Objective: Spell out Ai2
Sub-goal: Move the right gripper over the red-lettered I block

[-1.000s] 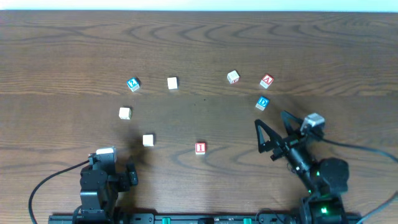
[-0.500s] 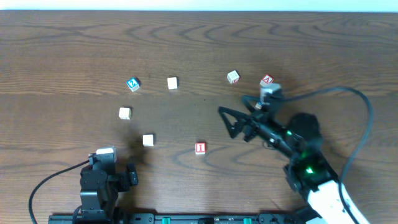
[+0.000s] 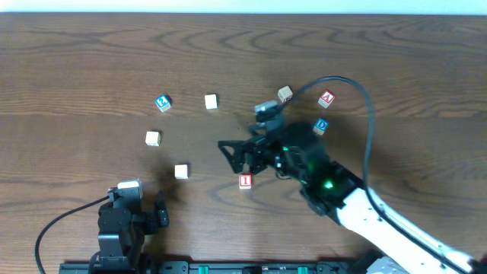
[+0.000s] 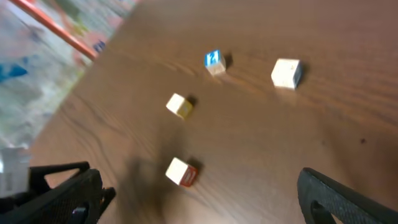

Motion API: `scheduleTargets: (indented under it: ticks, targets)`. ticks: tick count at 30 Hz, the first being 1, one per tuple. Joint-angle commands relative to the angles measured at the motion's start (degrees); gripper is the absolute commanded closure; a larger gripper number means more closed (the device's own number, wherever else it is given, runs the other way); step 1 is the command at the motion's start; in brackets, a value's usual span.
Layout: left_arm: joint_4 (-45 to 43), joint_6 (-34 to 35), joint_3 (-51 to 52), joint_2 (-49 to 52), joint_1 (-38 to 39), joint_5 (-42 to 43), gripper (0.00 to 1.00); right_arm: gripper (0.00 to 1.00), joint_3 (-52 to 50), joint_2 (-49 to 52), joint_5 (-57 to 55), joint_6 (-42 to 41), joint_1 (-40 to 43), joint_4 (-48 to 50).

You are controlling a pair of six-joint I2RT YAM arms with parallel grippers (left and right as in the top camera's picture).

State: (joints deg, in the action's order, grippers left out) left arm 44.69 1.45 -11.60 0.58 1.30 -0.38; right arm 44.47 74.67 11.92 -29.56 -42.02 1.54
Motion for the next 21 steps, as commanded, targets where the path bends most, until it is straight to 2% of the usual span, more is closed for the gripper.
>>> scheduleTargets:
  ticks: [1,6,10,16,21]
  targets:
    - [1.9,-0.2,1.3,-0.4,0.2,-0.4,0.05,0.01,4.3,3.1,-5.9,1.6,-3.8,-2.7]
    - [1.9,-0.2,1.3,-0.4,0.2,-0.4,0.05,0.01,10.8,9.4,-14.5,3.5,-8.8,-12.9]
    - [1.9,-0.2,1.3,-0.4,0.2,-0.4,0.05,0.01,12.8,13.1,-17.6,3.5,-9.6,-18.6]
    - [1.9,-0.2,1.3,-0.4,0.2,-0.4,0.05,0.01,12.8,16.3,-17.4,3.4,-8.9,-23.1]
    - [1.9,-0.2,1.3,-0.4,0.2,-0.4,0.05,0.01,12.8,17.5,-12.3,3.5,-9.0,-23.7]
